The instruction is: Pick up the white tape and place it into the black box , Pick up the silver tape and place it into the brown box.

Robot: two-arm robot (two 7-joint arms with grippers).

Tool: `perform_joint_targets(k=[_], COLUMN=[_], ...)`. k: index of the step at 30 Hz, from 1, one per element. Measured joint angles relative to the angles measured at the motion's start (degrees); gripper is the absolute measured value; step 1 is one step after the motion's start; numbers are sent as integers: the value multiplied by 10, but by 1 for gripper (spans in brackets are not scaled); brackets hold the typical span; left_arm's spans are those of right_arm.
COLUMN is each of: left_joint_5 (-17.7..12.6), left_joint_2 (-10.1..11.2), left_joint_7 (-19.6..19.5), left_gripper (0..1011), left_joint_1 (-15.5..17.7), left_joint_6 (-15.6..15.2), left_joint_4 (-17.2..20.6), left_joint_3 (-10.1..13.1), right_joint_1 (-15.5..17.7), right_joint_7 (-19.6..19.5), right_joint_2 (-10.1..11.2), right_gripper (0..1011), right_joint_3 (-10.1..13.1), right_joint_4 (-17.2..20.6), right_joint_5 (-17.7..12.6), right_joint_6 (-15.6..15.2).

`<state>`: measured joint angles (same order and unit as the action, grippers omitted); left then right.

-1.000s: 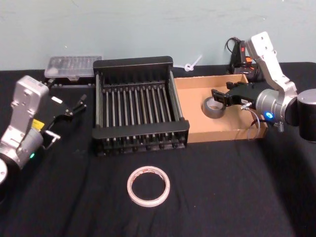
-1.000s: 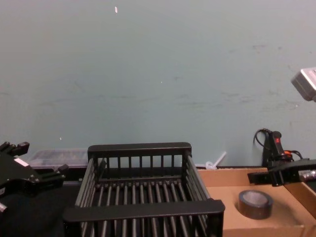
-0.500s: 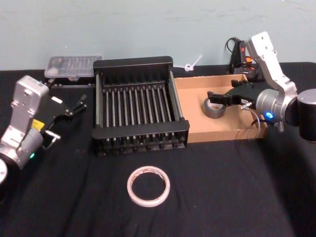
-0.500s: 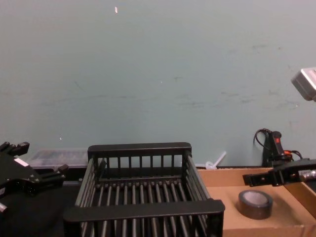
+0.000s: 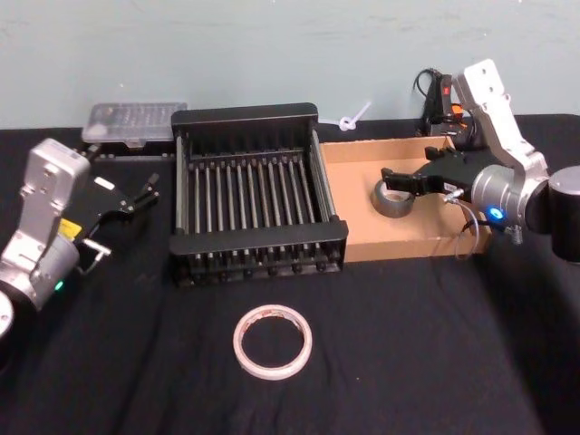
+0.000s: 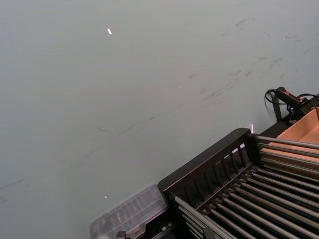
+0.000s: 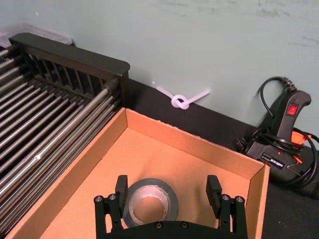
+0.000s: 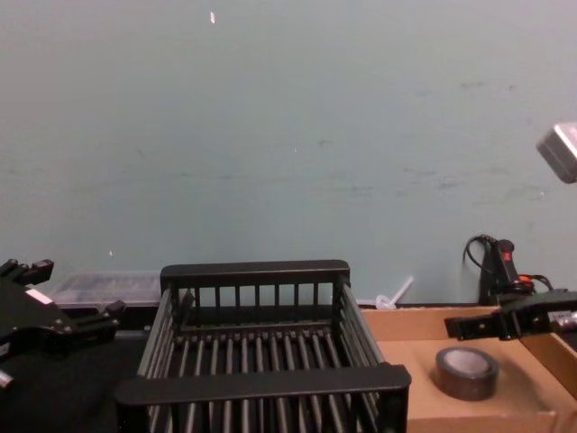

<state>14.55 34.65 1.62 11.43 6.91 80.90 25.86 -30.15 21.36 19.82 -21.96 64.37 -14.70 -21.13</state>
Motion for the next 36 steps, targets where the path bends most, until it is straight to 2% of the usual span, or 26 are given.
perform_joint_targets(k=[6, 13, 22, 23, 26, 35, 36], left_joint_5=[0, 0, 0, 0, 0, 0, 0], left_joint_2=[0, 0, 0, 0, 0, 0, 0], left_joint_7=[0, 0, 0, 0, 0, 0, 0], left_gripper=[1001, 1001, 1001, 1001, 1001, 1001, 1001], left_joint_1=[0, 0, 0, 0, 0, 0, 0], left_joint_6=[0, 0, 0, 0, 0, 0, 0], left_joint_4=[0, 0, 0, 0, 0, 0, 0], left_joint_3=[0, 0, 0, 0, 0, 0, 0], right_joint_1=[23, 62, 147, 147, 184, 258, 258], right_joint_7=[6, 11, 17, 17, 22, 46, 46], right_joint_2=[9, 30, 69, 69, 84, 119, 119], right_gripper=[1002, 1002, 1002, 1002, 1002, 1002, 1002], right_joint_3=[12, 27, 54, 54, 64, 76, 76], right_joint_4=[32, 92, 188, 188, 216, 261, 261], right_joint_5=[-1, -10, -30, -30, -40, -68, -68], right_joint_6=[11, 20, 73, 73, 96, 139, 139])
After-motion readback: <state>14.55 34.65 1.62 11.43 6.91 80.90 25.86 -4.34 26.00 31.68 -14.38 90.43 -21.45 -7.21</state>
